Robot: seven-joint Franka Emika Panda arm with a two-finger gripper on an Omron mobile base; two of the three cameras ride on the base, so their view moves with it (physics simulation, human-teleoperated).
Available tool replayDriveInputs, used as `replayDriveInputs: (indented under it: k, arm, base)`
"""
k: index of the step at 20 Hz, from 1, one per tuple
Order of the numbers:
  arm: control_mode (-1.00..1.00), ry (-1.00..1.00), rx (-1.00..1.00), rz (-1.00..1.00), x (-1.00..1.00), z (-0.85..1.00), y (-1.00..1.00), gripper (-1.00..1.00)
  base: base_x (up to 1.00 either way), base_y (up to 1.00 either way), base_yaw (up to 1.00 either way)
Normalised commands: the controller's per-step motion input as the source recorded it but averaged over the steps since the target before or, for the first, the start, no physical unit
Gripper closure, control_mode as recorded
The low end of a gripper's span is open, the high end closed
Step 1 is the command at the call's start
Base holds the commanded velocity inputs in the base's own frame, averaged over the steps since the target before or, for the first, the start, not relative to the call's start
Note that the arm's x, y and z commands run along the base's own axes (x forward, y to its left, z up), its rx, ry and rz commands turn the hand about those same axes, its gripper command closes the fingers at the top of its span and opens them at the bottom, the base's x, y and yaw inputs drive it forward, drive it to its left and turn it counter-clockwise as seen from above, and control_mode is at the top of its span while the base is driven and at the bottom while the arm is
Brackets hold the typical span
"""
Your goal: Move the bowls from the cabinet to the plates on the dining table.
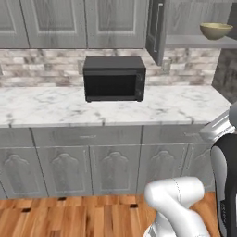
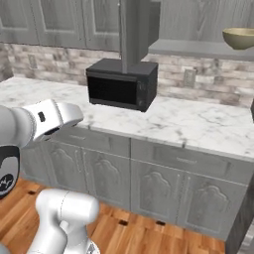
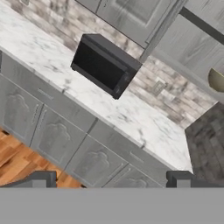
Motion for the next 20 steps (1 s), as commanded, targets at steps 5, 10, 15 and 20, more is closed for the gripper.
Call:
replayDriveInputs:
  k: [5, 10, 15, 20]
  arm:
    - [1.0, 0.0, 0.0, 0.0, 0.0, 0.0, 0.0, -1.0]
    - [1.0, 0.0, 0.0, 0.0, 0.0, 0.0, 0.0, -1.0]
    - [1.0, 0.0, 0.0, 0.0, 0.0, 0.0, 0.0, -1.0]
    - [1.0, 0.0, 0.0, 0.0, 0.0, 0.0, 0.0, -1.0]
  base:
    - [0.35, -0.46, 0.0]
    - [0.33, -0.45, 0.0]
    - [0.32, -0.42, 0.0]
    - [0.35, -0.41, 0.0]
